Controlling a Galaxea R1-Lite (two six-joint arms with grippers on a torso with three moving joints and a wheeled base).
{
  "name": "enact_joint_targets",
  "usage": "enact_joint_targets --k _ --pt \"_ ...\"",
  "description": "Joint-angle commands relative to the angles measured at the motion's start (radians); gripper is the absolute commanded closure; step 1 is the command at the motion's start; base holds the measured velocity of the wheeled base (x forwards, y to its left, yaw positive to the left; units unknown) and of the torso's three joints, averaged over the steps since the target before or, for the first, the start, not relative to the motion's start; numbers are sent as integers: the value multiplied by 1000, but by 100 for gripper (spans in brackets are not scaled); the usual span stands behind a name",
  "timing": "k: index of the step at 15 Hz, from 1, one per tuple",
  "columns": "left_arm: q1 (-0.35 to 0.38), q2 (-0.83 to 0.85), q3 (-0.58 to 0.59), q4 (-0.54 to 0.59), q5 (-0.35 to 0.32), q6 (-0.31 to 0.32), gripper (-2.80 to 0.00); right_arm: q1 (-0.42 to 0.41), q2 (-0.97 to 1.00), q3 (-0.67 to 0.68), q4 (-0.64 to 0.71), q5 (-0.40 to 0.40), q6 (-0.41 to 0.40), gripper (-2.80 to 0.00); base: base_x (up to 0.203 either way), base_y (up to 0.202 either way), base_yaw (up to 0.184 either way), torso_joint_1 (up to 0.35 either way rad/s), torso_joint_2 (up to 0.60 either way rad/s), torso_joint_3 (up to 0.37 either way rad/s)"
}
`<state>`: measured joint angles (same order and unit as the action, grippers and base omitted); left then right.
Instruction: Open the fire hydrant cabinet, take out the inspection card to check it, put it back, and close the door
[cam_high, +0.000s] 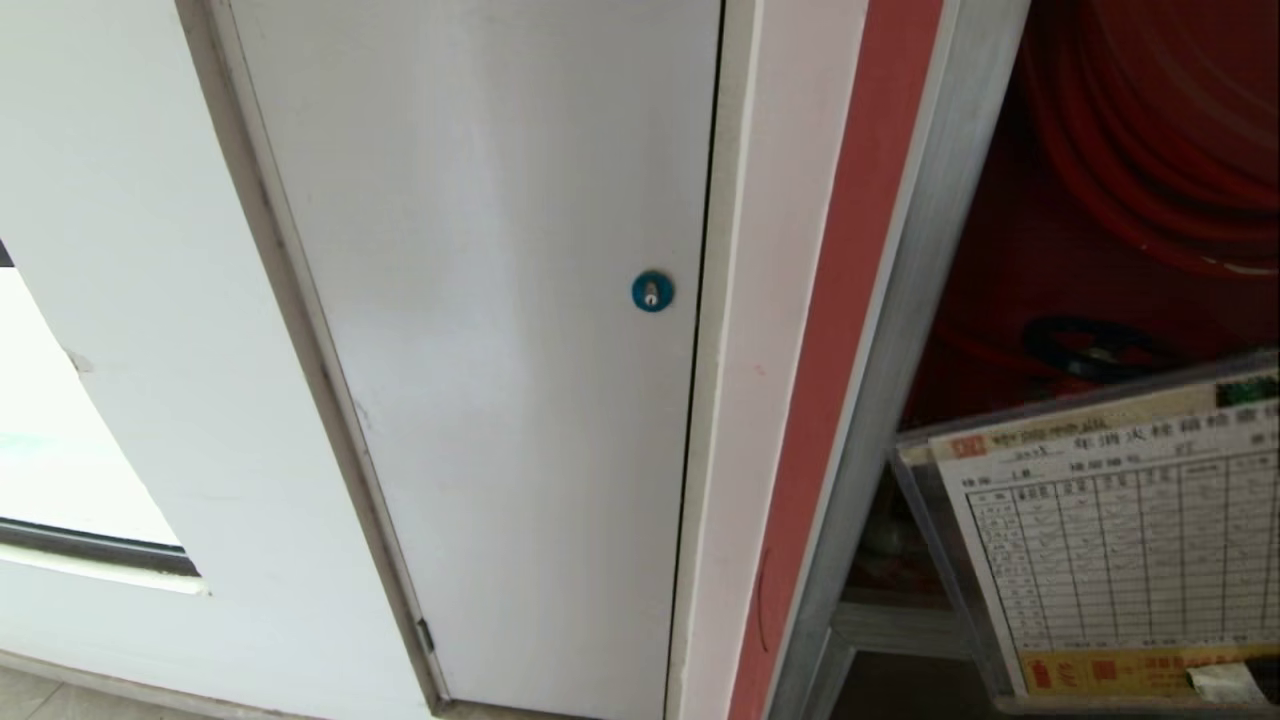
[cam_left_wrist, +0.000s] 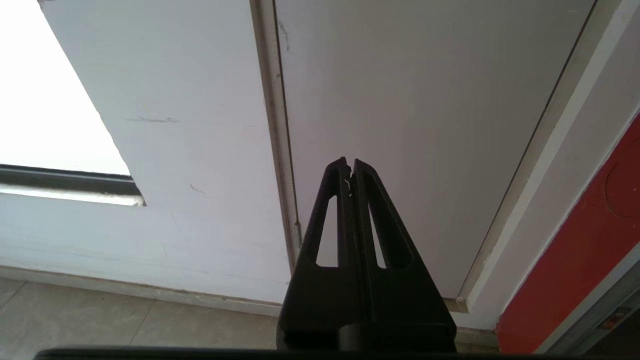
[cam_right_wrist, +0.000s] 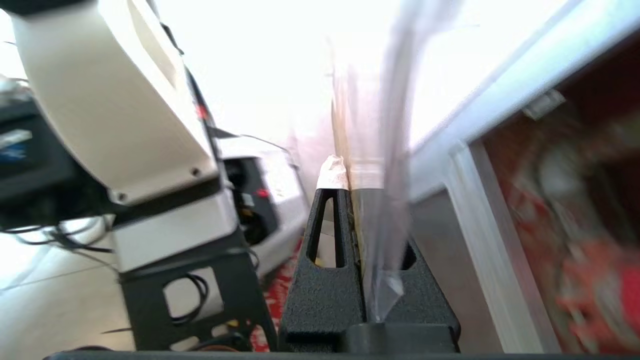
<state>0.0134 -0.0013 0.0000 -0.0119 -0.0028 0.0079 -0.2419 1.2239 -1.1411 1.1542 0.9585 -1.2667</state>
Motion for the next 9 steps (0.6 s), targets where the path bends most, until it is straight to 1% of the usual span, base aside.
enact_joint_targets --k 1,3,9 --pt "0 0 6 0 0 0 0 49 115 -46 10 10 1 0 0 0 0 0 0 0" --pt "0 1 6 0 0 0 0 72 155 -61 12 11 4 0 0 0 0 0 0 0" --pt "0 0 6 0 0 0 0 68 169 -59 12 12 4 0 0 0 0 0 0 0"
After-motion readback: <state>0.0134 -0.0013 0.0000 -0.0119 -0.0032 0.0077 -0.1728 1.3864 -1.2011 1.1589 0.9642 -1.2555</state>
